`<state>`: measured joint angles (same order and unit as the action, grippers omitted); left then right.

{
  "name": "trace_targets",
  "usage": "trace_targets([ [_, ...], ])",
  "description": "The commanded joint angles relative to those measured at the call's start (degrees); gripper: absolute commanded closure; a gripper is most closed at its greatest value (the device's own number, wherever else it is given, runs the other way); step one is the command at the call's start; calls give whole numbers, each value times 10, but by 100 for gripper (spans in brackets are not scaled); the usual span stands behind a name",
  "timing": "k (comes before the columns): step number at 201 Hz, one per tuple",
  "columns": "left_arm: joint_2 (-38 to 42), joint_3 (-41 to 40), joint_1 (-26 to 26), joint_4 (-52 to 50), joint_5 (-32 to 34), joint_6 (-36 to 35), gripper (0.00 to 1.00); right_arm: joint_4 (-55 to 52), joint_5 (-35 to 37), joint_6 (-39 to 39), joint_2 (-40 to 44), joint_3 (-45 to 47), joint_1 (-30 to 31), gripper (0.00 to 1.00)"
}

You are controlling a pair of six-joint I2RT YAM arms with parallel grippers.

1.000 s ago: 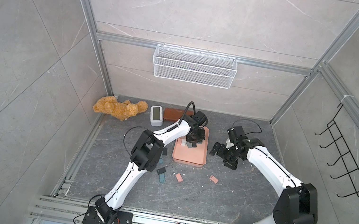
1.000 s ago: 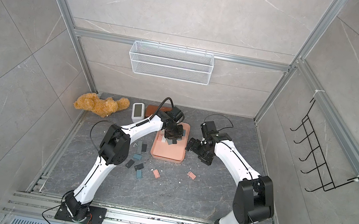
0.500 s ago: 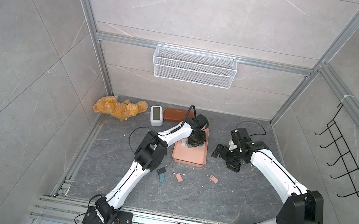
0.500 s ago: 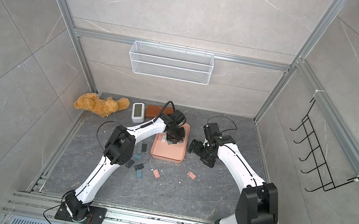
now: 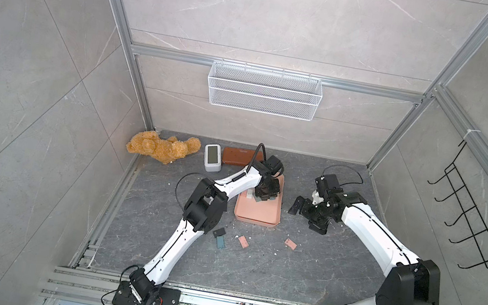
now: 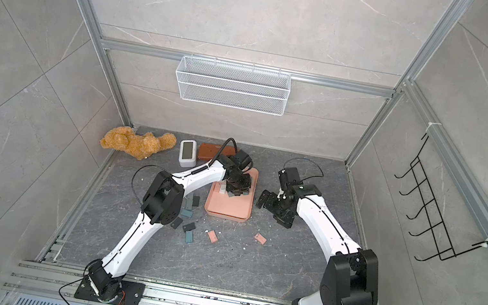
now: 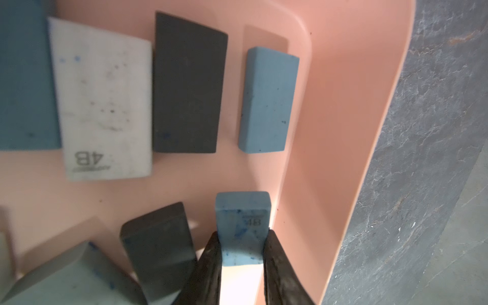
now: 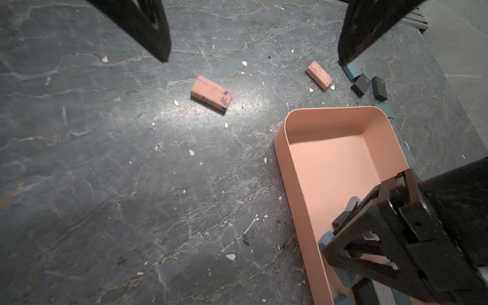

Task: Put the eraser in the storage box
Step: Place the eraser in the storage box.

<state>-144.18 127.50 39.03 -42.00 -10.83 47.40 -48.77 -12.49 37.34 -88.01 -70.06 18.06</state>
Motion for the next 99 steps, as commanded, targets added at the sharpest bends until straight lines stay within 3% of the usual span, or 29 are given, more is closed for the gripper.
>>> trace_targets([
  [1, 16, 6, 4, -18, -3, 6, 71, 0, -6, -16, -8, -4, -3, 0],
  [99, 27, 22, 6, -29, -5, 17, 54, 2, 4, -41, -9, -12, -6, 0],
])
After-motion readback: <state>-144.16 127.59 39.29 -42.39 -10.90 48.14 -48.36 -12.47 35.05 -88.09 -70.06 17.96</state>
